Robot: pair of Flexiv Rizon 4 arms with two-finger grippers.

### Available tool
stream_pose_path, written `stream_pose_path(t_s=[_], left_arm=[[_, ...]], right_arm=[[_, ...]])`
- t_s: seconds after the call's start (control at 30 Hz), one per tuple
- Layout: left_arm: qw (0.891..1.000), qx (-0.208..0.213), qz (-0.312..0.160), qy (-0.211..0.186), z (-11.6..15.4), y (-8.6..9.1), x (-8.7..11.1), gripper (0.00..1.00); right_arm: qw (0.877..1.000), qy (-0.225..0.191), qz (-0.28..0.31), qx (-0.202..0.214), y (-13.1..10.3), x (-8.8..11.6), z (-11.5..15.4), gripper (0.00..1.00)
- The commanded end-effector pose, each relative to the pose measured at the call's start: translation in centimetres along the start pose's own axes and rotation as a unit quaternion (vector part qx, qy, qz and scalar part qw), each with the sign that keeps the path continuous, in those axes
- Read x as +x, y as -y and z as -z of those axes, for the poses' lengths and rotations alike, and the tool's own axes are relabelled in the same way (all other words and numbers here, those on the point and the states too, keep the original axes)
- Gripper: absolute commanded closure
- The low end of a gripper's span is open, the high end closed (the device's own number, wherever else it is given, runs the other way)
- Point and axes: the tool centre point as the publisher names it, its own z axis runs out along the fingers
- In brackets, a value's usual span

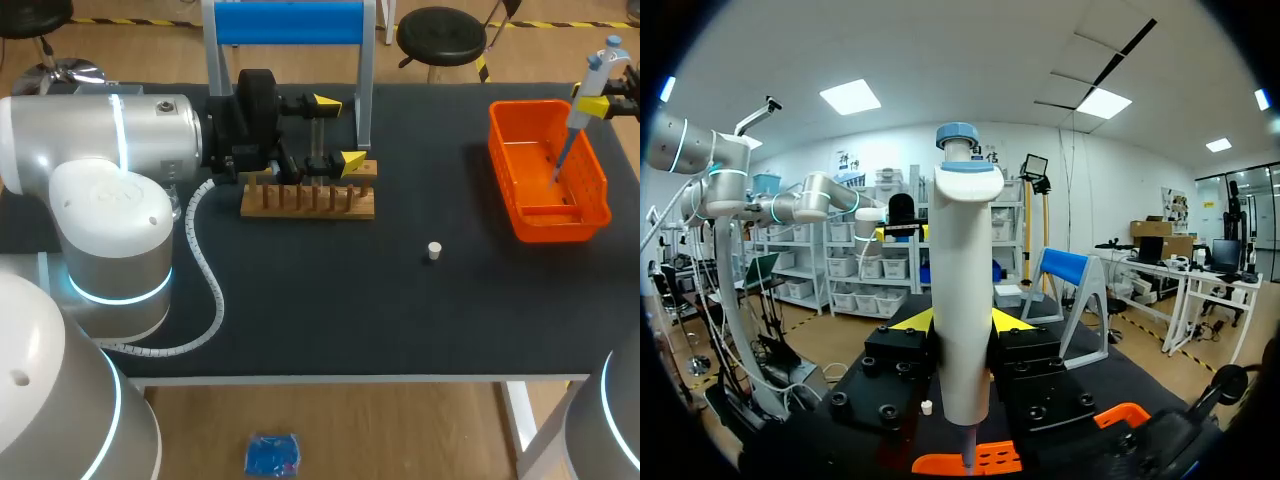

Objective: Invert the test tube, pick up the pipette, mount the tip to pipette, aspirate from beaker and dispense into the tube, eject the tip, return the pipette, and cap with the stopper.

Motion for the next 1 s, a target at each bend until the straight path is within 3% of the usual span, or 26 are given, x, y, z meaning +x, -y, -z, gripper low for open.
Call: stream_pose_path(t_s=[0.03,0.47,0.53,0.83,0.9,1.0], left_arm=[[1.0,0.0,0.001,0.0,0.1,0.0,0.1,0.0],[1.0,0.0,0.001,0.0,0.1,0.0,0.1,0.0],[1.0,-0.014,0.0,0.002,-0.6,1.0,0.2,0.0],[0.998,-0.043,-0.017,-0.037,-7.7,5.8,-0.6,0.0],[0.996,-0.076,-0.021,-0.047,-9.6,6.8,-1.0,0.0],[0.995,-0.072,-0.028,-0.062,-12.5,8.0,-1.4,0.0]], right_arm=[[1.0,-0.003,0.0,0.0,0.0,-0.2,0.2,1.0],[1.0,-0.003,0.0,0.0,0.0,-0.2,0.2,1.0],[1.0,-0.003,0.0,0.0,0.0,-0.2,0.2,1.0],[1.0,-0.003,0.0,0.0,0.0,-0.2,0.2,1.0],[1.0,-0.003,0.0,0.0,0.0,-0.2,0.2,1.0],[1.0,-0.003,0.0,0.0,0.0,-0.2,0.2,1.0]])
